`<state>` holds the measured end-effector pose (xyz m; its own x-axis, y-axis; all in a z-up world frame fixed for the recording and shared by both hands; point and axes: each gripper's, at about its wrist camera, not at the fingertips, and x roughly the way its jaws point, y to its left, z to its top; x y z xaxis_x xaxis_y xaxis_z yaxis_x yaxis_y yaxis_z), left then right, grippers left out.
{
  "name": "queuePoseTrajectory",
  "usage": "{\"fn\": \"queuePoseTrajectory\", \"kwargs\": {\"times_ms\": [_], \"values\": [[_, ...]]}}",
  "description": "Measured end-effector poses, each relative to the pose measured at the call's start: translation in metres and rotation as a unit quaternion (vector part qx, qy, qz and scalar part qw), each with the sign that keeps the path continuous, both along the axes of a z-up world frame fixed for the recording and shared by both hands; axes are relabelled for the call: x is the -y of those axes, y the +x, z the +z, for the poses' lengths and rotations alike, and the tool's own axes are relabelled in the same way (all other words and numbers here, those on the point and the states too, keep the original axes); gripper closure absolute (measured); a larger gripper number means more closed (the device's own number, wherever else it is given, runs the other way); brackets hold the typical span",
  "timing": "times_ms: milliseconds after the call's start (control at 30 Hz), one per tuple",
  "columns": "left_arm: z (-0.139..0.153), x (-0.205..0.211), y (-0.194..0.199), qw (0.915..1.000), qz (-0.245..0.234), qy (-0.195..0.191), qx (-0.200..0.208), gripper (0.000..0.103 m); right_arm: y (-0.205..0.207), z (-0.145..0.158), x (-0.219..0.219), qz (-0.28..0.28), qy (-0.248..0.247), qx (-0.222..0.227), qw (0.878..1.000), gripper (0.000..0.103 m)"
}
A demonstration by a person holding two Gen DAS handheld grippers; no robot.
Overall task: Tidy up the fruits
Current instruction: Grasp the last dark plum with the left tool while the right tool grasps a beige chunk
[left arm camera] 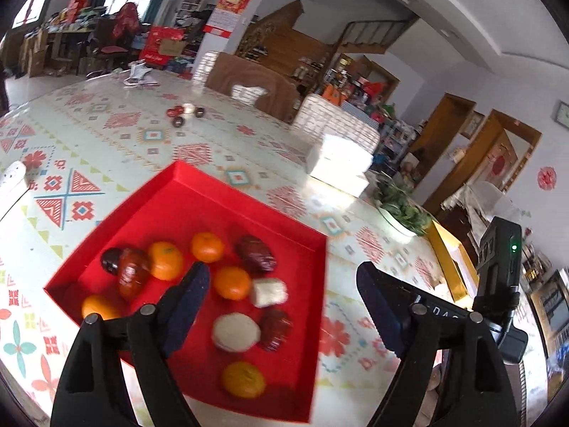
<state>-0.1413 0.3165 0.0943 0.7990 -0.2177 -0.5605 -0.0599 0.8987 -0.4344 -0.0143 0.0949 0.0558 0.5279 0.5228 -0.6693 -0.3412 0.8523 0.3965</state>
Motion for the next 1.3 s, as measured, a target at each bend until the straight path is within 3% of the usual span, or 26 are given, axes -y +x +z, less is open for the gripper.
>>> {"fn": "queuePoseTrajectory", "kwargs": {"times_ms": [400, 633, 833, 1033, 1300], "values": [[0.010, 0.092, -0.011, 0.9963, -0.082, 0.025, -0.003, 0.019, -0.047, -0.013, 0.130, -0.097, 0.013, -0.006, 0.995, 0.046], [-0.008, 0.152, -0.009, 0.9900, -0.131, 0.042, -0.033, 0.019, -0.076, -0.022, 0.224, -0.176, 0.015, -0.012, 0.984, 0.044], [-0.032, 0.190, -0.009, 0.9830, -0.162, 0.058, -0.065, 0.019, -0.089, -0.028, 0.277, -0.218, 0.022, -0.014, 0.976, 0.042], [-0.042, 0.208, -0.005, 0.9792, -0.175, 0.072, -0.074, 0.019, -0.076, -0.035, 0.307, -0.237, 0.020, -0.030, 0.971, 0.042], [-0.046, 0.219, 0.022, 0.9759, -0.182, 0.099, -0.071, 0.019, -0.012, -0.036, 0.326, -0.255, 0.024, -0.049, 0.965, 0.042]]}}
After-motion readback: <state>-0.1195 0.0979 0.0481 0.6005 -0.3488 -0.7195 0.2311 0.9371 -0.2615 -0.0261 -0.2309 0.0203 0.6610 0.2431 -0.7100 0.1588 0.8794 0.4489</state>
